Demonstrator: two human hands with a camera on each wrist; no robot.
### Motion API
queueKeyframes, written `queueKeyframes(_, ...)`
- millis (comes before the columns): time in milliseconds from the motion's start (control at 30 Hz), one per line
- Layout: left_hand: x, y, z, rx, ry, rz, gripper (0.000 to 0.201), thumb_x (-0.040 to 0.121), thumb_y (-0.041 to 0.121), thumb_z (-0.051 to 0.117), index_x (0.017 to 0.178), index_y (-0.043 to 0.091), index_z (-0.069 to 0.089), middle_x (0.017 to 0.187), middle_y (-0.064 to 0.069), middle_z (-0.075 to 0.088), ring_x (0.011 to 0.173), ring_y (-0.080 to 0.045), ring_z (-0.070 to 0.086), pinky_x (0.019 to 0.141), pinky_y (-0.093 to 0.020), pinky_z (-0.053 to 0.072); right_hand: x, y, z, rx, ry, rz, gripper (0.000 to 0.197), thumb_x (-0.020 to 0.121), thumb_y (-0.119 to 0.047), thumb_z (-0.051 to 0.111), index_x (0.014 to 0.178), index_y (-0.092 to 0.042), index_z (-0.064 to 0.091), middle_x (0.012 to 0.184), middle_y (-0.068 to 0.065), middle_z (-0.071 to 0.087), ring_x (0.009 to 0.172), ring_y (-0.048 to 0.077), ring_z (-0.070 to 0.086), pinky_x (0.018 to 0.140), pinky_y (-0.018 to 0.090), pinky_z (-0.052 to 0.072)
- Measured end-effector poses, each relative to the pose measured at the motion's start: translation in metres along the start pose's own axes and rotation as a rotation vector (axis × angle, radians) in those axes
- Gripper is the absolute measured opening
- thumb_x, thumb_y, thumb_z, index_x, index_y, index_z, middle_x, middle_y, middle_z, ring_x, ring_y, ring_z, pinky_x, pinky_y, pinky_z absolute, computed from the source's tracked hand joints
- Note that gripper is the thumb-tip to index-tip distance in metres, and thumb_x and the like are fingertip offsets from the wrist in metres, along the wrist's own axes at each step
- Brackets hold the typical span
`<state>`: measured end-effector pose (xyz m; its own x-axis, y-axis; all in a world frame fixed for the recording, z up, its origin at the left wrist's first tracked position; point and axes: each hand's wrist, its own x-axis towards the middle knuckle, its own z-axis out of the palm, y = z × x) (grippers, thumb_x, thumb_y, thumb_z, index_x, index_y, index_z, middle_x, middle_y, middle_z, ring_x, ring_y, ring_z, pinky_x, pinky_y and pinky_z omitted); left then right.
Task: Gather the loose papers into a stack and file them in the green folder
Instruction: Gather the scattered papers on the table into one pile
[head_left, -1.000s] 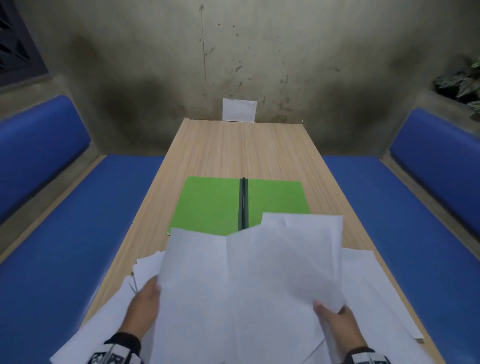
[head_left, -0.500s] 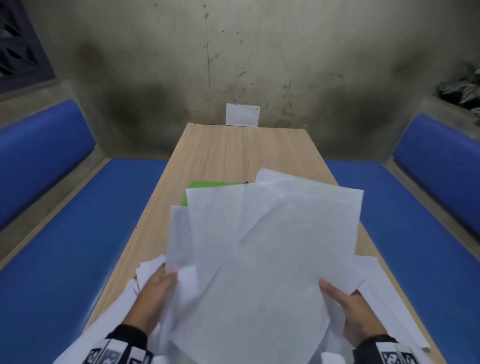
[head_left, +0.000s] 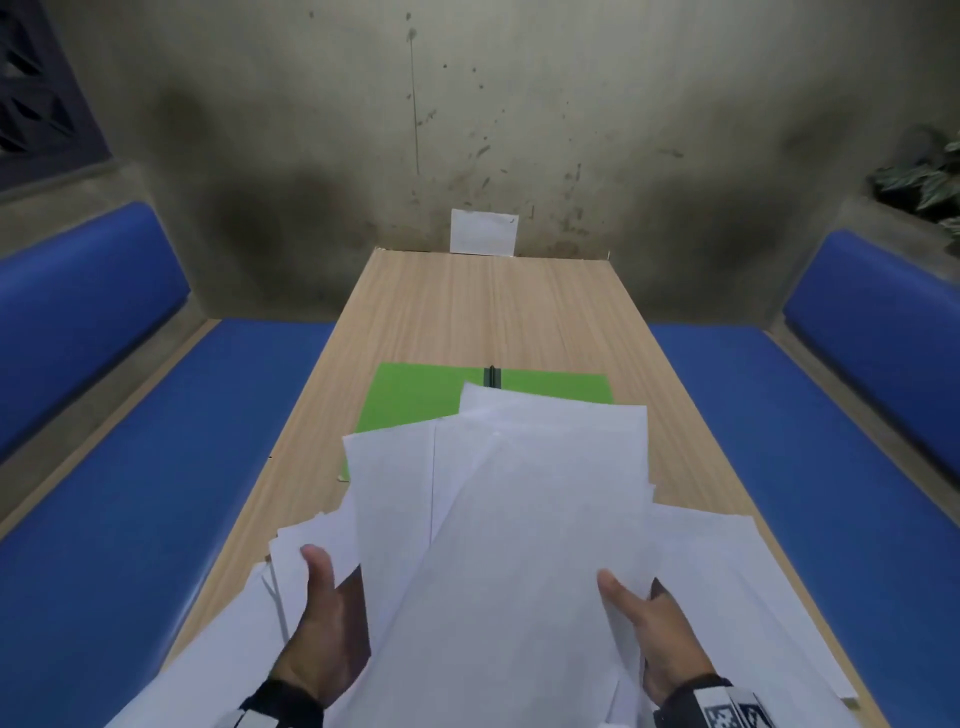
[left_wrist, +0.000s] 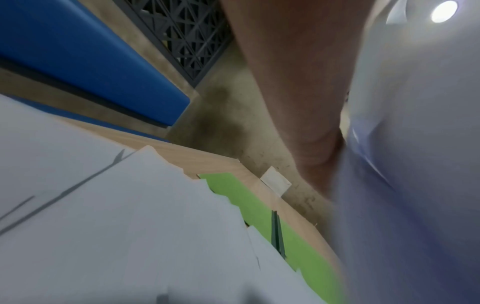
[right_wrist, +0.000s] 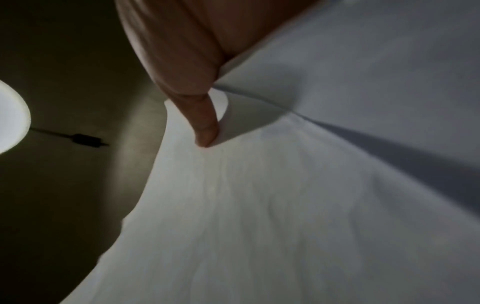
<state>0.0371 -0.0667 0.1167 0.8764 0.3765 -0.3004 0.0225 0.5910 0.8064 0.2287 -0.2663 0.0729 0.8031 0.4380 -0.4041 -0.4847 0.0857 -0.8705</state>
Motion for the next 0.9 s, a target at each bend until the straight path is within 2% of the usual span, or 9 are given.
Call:
queueKeyframes(67, 0.0, 0.003, -0.005, 0.142, -0.098, 0.026, 0.117, 0.023, 0.084, 0.066, 0.124, 0.025, 0.058, 0.129, -0.006, 0.062, 0.119, -0.026, 0.059, 0.098, -0.047, 0.048, 0.0, -0.008, -0.002, -0.015, -0.002, -0.072, 0.104, 0.007, -0.057, 0.088, 0.097, -0.012, 0.065, 0.077, -0.004, 0.076, 0.073, 0.016, 0.072, 0.055, 0.024, 0.058)
queueKeyframes(133, 0.002, 0.009, 0.004, 0.428, 0.011, 0.112, 0.099, 0.033, 0.072, 0.077, 0.121, 0.032, 0.054, 0.123, 0.006, 0.066, 0.117, -0.013, 0.06, 0.106, -0.046, 0.04, -0.009, -0.023, 0.005, -0.065, -0.025, -0.158, 0.078, 0.033, -0.049, 0.09, 0.097, -0.011, 0.066, 0.075, -0.004, 0.077, 0.07, 0.013, 0.073, 0.06, 0.026, 0.057)
queueKeyframes(200, 0.007, 0.01, 0.004, 0.531, 0.131, 0.163, 0.059, 0.049, 0.042, 0.087, 0.102, 0.031, 0.063, 0.102, 0.013, 0.074, 0.099, -0.005, 0.067, 0.096, -0.037, 0.048, -0.019, -0.038, 0.015, -0.082, -0.092, -0.221, 0.039, 0.07, -0.02, 0.08, 0.104, -0.006, 0.067, 0.08, 0.001, 0.079, 0.076, 0.016, 0.075, 0.062, 0.023, 0.059)
queueKeyframes(267, 0.012, 0.009, 0.002, 0.67, 0.219, 0.219, 0.039, 0.061, 0.029, 0.083, 0.096, 0.024, 0.066, 0.095, 0.004, 0.076, 0.093, -0.01, 0.069, 0.09, -0.036, 0.052, -0.028, -0.051, 0.022, -0.198, -0.158, -0.3, 0.036, 0.07, -0.014, 0.077, 0.104, -0.008, 0.068, 0.088, 0.002, 0.078, 0.086, 0.019, 0.073, 0.064, 0.018, 0.058)
queueKeyframes(367, 0.014, 0.008, 0.0, 0.599, 0.318, 0.236, 0.047, 0.063, 0.023, 0.083, 0.104, 0.02, 0.063, 0.097, 0.004, 0.075, 0.092, -0.006, 0.068, 0.09, -0.031, 0.048, -0.031, -0.059, 0.025, -0.303, -0.179, -0.346, 0.043, 0.066, -0.014, 0.082, 0.105, -0.016, 0.066, 0.096, -0.001, 0.077, 0.086, 0.013, 0.072, 0.07, 0.023, 0.057)
queueKeyframes(467, 0.016, 0.005, -0.002, 0.549, 0.333, 0.216, 0.036, 0.072, 0.004, 0.075, 0.103, 0.016, 0.063, 0.093, 0.005, 0.076, 0.088, -0.005, 0.07, 0.079, -0.02, 0.051, -0.028, -0.055, 0.019, -0.336, -0.185, -0.34, 0.033, 0.07, -0.001, 0.077, 0.095, -0.019, 0.067, 0.084, -0.01, 0.078, 0.074, 0.003, 0.073, 0.059, 0.015, 0.055)
queueKeyframes(600, 0.016, 0.004, -0.004, 0.569, 0.366, 0.261, 0.014, 0.081, 0.004, 0.066, 0.09, 0.015, 0.067, 0.085, 0.008, 0.076, 0.083, -0.019, 0.071, 0.063, -0.018, 0.055, -0.027, -0.051, 0.014, -0.411, -0.134, -0.343, 0.022, 0.072, 0.001, 0.076, 0.079, -0.018, 0.068, 0.068, -0.016, 0.075, 0.06, -0.004, 0.068, 0.053, 0.01, 0.053)
queueKeyframes(700, 0.011, 0.008, 0.0, 0.554, 0.348, 0.313, 0.014, 0.081, 0.003, 0.065, 0.086, 0.017, 0.066, 0.083, 0.011, 0.076, 0.075, -0.011, 0.069, 0.062, -0.014, 0.055, -0.03, -0.054, 0.015, -0.392, -0.096, -0.374, 0.024, 0.073, 0.004, 0.074, 0.066, -0.017, 0.066, 0.058, -0.013, 0.073, 0.052, -0.003, 0.065, 0.052, 0.011, 0.053)
queueKeyframes(900, 0.005, 0.014, -0.002, 0.521, 0.245, 0.378, 0.058, 0.046, 0.03, 0.081, 0.1, 0.019, 0.064, 0.094, 0.002, 0.074, 0.082, -0.012, 0.07, 0.066, -0.02, 0.056, -0.035, -0.06, 0.017, -0.345, -0.171, -0.427, 0.03, 0.058, -0.003, 0.085, 0.085, -0.008, 0.073, 0.085, 0.009, 0.077, 0.081, 0.025, 0.072, 0.073, 0.037, 0.056)
